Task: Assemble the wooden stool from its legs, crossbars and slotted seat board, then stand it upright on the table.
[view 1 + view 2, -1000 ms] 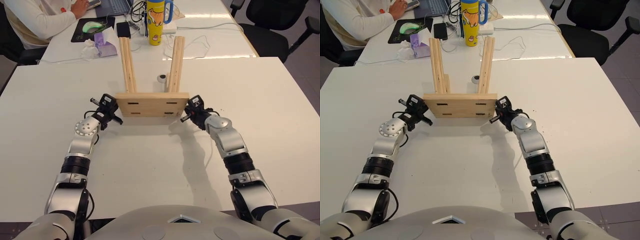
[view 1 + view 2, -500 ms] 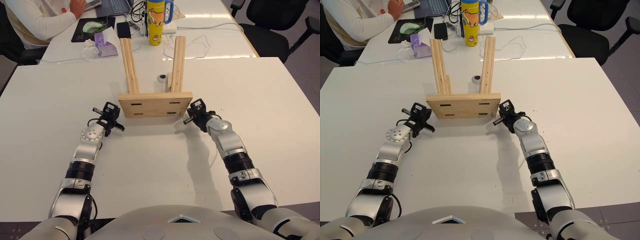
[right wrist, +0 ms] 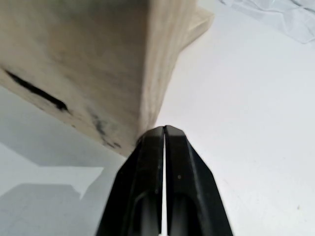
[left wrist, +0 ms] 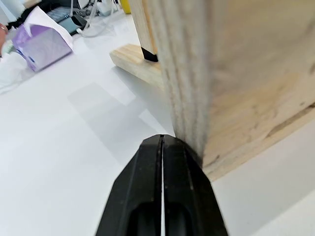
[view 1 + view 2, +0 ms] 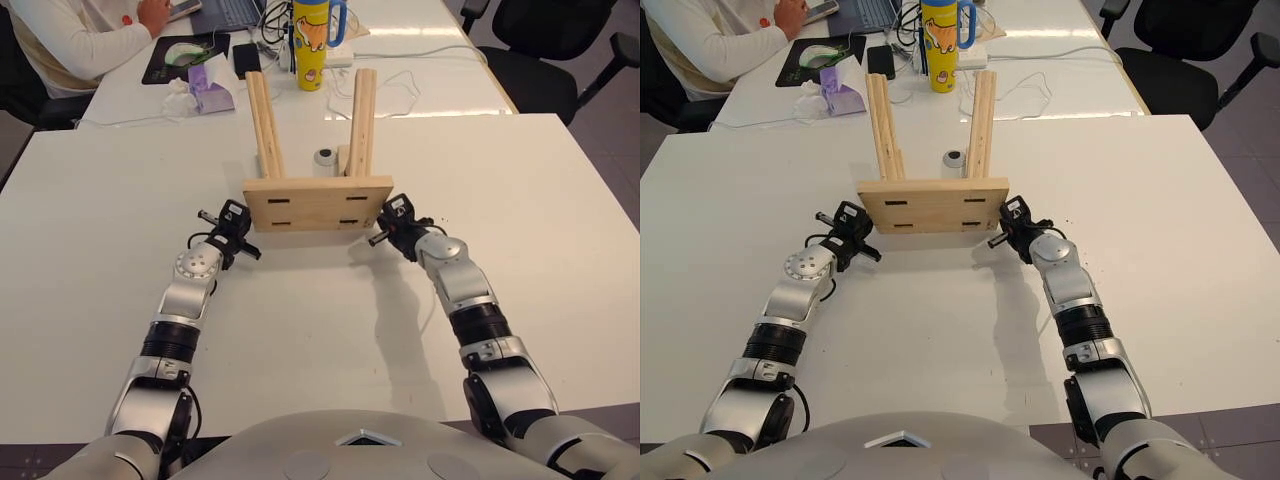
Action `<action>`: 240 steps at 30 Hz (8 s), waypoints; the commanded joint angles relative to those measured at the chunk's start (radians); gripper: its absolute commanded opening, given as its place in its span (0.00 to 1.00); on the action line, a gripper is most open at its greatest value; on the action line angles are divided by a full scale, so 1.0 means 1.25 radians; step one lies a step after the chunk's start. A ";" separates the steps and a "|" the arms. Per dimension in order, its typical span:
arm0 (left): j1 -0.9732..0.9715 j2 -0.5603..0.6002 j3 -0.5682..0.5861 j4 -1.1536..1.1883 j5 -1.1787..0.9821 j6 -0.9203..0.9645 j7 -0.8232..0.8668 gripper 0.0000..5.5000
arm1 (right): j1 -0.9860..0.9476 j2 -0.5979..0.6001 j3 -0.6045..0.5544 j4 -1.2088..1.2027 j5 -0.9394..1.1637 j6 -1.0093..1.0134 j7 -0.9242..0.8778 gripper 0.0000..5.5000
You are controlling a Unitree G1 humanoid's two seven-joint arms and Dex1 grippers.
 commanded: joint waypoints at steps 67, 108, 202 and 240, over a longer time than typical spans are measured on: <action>-0.024 0.297 0.106 -0.227 0.102 0.198 0.101 0.00 | -0.208 0.064 -0.104 -0.363 0.213 0.201 -0.046 0.00; -0.378 -0.180 0.058 -0.037 -0.042 0.186 0.290 0.47 | -0.205 0.072 -0.097 -0.324 0.205 0.167 -0.080 0.00; 0.122 0.041 0.518 -0.197 -0.370 -0.130 0.359 0.51 | -0.093 0.056 -0.187 -0.247 0.154 0.005 -0.201 0.00; 0.245 -0.112 0.054 -0.282 -0.051 -0.125 0.251 0.27 | 0.074 0.064 -0.176 -0.273 0.141 -0.083 -0.184 0.00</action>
